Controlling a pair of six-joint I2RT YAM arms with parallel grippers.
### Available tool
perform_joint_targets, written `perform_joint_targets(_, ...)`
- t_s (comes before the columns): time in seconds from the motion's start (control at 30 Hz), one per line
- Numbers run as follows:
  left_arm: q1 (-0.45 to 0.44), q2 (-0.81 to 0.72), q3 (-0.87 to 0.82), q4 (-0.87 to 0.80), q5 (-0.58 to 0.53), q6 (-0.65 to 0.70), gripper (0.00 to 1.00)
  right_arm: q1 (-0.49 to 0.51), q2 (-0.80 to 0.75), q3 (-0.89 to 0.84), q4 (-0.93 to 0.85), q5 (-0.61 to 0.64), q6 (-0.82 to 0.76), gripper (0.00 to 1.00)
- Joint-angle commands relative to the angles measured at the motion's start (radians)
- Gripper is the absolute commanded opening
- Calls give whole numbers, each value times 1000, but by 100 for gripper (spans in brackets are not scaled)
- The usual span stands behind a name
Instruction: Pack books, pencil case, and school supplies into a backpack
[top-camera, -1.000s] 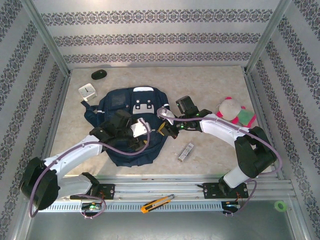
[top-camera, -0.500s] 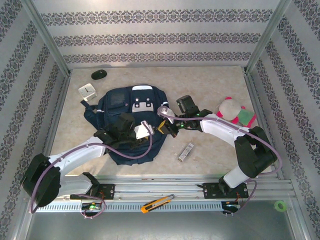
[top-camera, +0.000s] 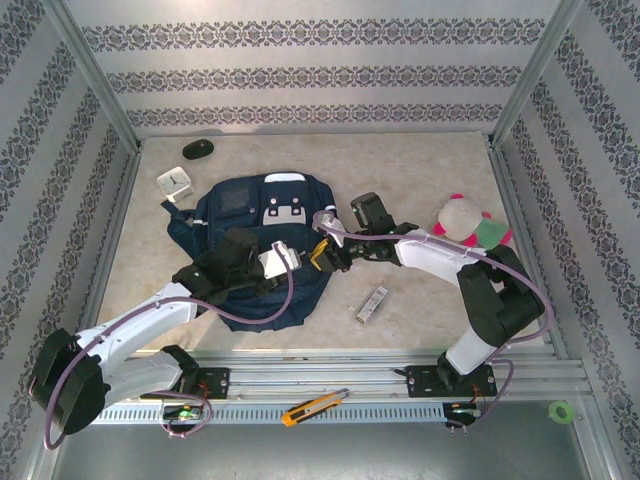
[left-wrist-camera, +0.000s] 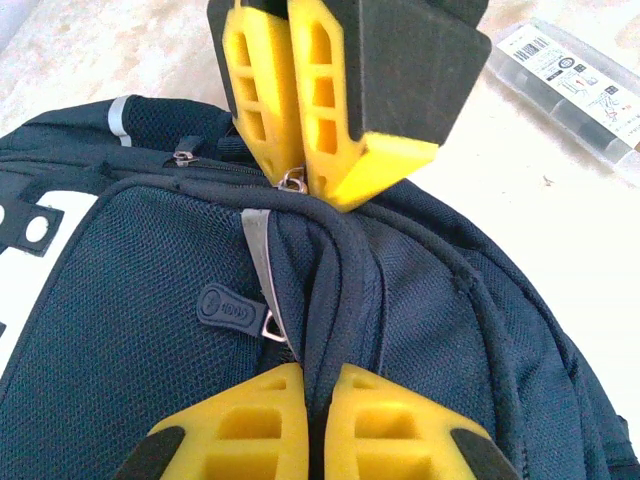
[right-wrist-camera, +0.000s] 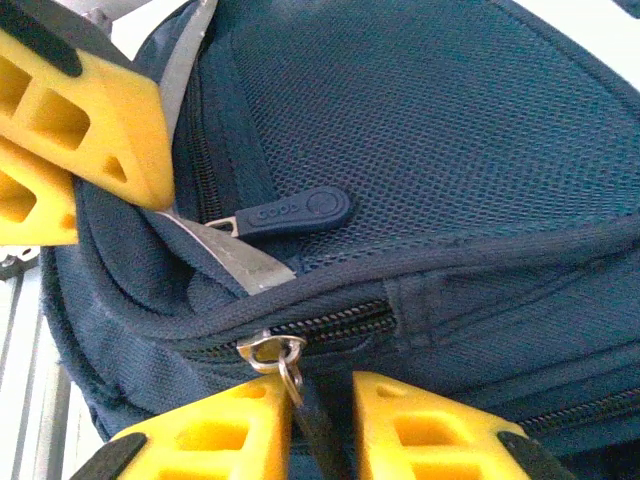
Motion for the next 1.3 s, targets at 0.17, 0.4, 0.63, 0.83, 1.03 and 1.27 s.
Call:
perform_joint_targets(0.17, 7, -8, 34, 49, -23, -28, 1, -10, -25, -49, 29, -79, 5, 0)
perform_joint_targets(0.4, 4, 76, 105, 108, -188, -225, 0, 50, -144, -96, 11, 16, 64, 0)
perform_joint_targets(0.63, -31, 149, 153, 207, -117, -344, 0, 124, -180, -116, 52, 42, 161, 0)
perform_joint_targets(0.83, -57, 223, 174, 227, -152, -365, 2, 92, -192, -114, 27, 109, 185, 0)
perform_joint_targets(1.03, -49, 213, 170, 166, -232, -298, 5, 38, -256, -114, -61, 129, 150, 0)
perform_joint_targets(1.27, -46, 149, 123, 93, 34, -173, 0, -51, -188, -54, -79, 238, 109, 0)
